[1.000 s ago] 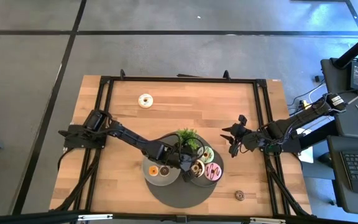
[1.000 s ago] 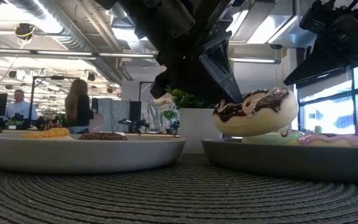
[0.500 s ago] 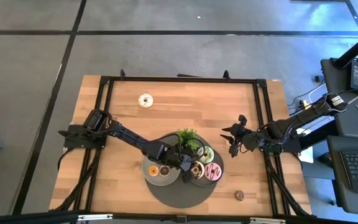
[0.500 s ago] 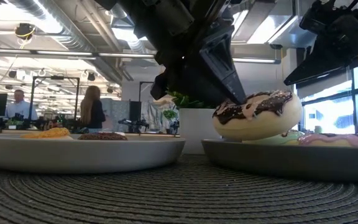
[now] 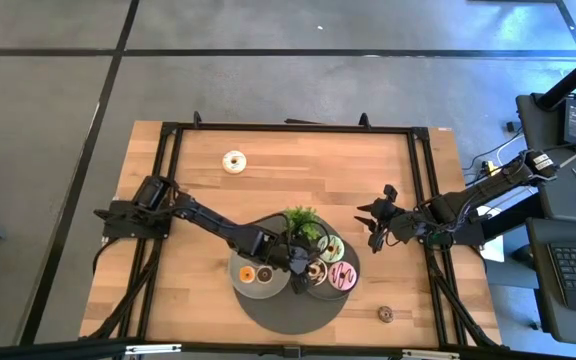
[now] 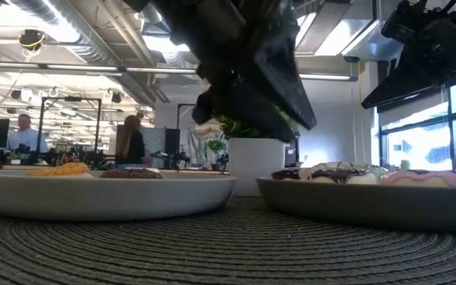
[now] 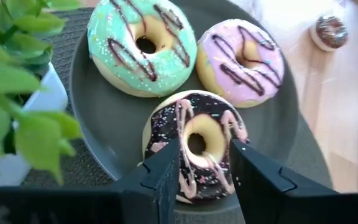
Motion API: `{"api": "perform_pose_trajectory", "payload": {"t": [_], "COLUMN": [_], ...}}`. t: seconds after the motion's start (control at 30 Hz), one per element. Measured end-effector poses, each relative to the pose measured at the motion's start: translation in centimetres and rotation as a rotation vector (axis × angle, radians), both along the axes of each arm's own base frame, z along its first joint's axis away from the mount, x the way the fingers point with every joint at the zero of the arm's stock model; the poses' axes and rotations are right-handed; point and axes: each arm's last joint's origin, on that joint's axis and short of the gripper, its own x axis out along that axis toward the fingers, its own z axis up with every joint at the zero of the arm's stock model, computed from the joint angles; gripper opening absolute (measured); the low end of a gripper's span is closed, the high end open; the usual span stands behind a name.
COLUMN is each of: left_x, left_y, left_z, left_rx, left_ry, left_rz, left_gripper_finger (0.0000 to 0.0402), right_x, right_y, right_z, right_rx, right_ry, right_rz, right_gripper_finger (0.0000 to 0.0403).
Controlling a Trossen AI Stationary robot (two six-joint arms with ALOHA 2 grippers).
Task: Pick & Place donuts
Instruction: Put the large white donut on the black plate
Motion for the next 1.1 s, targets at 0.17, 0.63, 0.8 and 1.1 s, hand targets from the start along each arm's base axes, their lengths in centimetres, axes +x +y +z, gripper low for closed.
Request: {"api": "perform_pose_trajectory", "payload": {"t": [0.17,0.63,0.8,1.1], "left_x": [-1.3,-12.8,-16.4,-22.5], "left_y": [0.0,1.7,2.5,5.4], "left_z": [2.9,12.3,13.1,9.1], "left_rx": [0.016,0.708,0.699,0.6], "left_ry": [-0.01,0.161,0.233,0.141], "left_rz": [-0.043,0.105,0.18,0.259], "left_gripper_finger": [0.0134,0.0134,0.0132,0.013], "right_x": [0.0,0.7,1.0,1.6], "right_y": [0.0,0.3,0.5,0.5], "right_z": [0.0,0.9,1.4,2.6], "right_rx": [-0.001,0.06,0.01,-0.132], "right_ry": [0.0,-0.119,-0.148,-0.24], "right_rz": [0.0,0.012,0.069,0.074], "right_gripper_finger": [0.0133,0.0133,0.0133,0.0133]}}
